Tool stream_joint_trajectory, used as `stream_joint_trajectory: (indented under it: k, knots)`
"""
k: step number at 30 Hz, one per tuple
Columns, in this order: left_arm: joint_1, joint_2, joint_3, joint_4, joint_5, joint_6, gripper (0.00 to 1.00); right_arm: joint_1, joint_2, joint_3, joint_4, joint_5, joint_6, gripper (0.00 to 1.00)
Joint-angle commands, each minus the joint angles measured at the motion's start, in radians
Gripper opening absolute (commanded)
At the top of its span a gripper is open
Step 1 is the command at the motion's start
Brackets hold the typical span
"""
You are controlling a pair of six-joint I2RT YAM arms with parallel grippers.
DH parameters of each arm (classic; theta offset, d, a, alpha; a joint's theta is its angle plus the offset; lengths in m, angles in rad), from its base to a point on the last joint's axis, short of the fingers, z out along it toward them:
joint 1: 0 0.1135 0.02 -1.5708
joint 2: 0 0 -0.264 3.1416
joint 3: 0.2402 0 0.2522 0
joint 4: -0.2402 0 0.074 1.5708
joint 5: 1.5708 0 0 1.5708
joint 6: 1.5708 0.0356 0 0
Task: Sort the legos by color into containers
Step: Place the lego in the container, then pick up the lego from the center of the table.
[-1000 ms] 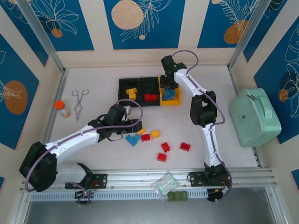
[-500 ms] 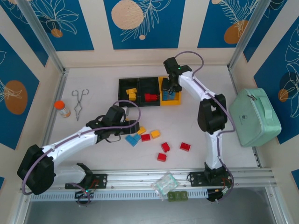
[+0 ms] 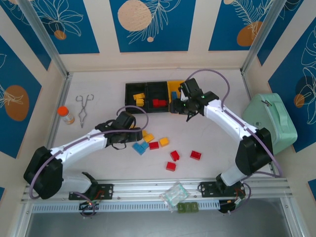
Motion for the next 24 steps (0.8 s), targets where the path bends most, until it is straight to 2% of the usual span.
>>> stream_joint_trajectory:
  k: [1,11,19,24]
  knots:
    - [0.01,0.049,0.059,-0.045,-0.076,0.018,0.69,0.033,-0.098,-0.09,0.054,-0.101,0.03,0.54]
    - [0.026,0.222,0.146,-0.041,-0.158,0.037,0.69,0.126,-0.322,-0.373,0.199,-0.224,0.105,0.64]
    - [0.049,0.32,0.181,-0.017,-0.183,0.052,0.67,0.153,-0.347,-0.421,0.218,-0.222,0.136,0.64]
    - [0.055,0.372,0.204,0.001,-0.199,0.064,0.62,0.171,-0.329,-0.427,0.232,-0.216,0.147,0.63]
